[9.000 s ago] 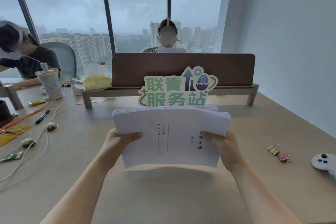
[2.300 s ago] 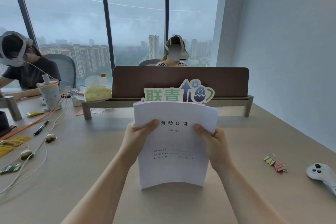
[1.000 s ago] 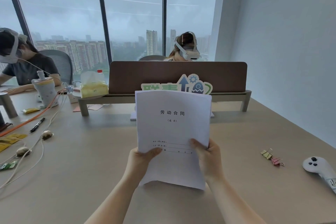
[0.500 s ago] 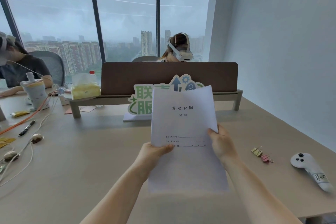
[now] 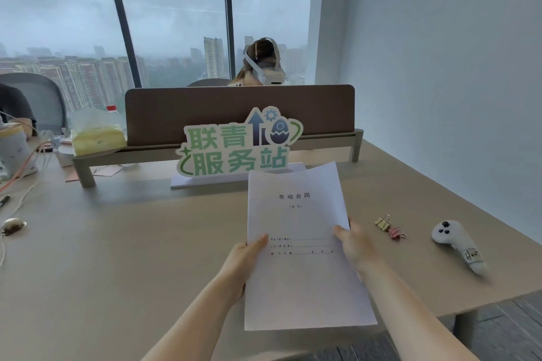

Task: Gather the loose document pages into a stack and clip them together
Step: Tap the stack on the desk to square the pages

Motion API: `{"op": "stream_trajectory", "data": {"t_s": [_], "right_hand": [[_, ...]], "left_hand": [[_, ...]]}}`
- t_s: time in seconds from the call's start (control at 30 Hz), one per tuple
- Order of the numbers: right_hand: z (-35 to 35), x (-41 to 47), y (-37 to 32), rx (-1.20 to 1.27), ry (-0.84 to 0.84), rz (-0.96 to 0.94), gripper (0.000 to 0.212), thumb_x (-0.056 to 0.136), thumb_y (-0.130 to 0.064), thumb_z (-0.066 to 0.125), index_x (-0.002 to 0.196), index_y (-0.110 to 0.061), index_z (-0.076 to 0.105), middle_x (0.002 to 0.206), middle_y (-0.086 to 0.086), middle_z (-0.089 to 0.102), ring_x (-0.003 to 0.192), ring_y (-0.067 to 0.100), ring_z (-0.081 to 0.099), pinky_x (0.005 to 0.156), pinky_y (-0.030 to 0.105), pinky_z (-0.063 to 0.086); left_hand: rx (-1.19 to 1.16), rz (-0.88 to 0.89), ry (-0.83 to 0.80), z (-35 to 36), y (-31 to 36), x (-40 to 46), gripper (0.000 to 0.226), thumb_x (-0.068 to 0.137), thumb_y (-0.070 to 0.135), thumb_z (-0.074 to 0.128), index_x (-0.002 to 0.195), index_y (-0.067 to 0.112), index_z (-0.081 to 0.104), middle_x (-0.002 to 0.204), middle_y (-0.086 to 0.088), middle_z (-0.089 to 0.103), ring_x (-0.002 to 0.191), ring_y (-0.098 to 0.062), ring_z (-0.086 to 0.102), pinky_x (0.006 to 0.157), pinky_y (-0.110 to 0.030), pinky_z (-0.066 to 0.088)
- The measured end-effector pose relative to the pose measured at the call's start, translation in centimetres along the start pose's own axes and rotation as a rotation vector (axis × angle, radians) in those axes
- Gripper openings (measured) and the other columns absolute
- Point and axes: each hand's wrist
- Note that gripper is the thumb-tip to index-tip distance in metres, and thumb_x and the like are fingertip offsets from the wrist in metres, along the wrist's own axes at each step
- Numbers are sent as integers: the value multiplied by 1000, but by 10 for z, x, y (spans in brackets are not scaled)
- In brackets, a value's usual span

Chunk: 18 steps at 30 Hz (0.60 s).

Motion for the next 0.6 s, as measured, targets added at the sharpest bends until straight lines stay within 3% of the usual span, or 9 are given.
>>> {"op": "stream_trajectory", "data": {"t_s": [0.13, 0.27, 0.4, 0.6], "right_hand": [[0, -1, 11, 10, -40, 43, 24, 87, -23, 49, 93, -37, 68, 103, -7, 74, 100, 22, 68, 96, 47, 51], [3, 2, 18, 41, -69, 87, 25, 84, -22, 51, 95, -35, 69, 103, -3, 76, 101, 25, 69, 95, 51, 52], [8, 6, 21, 70, -115, 130, 22, 91, -12, 50, 99, -24, 67, 105, 6, 75, 102, 32, 70, 94, 56, 52], [17, 14, 23, 25, -181, 165, 27, 96, -4, 47, 94, -22, 65, 100, 7, 73, 101, 33, 68, 97, 54, 50]], "left_hand": [[-31, 21, 34, -1, 1, 9, 28, 98, 28, 54, 107, 5, 67, 98, -13, 76, 86, -29, 74, 79, -41, 58], [-28, 61, 56, -3, 5, 17, 23, 99, 27, 52, 101, 10, 67, 89, -8, 78, 76, -24, 75, 66, -35, 60], [-31, 62, 108, -11, 9, 30, 26, 100, 30, 51, 101, 10, 67, 94, -11, 77, 83, -29, 73, 79, -43, 58], [-45, 120, 153, -20, 15, 49, 24, 101, 30, 47, 101, 12, 64, 99, -12, 73, 86, -30, 70, 83, -45, 56]]}}
Point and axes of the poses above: each hand's wrist, its own x-axis towards the middle knuckle, its own z-axis out of the palm, y = z × x
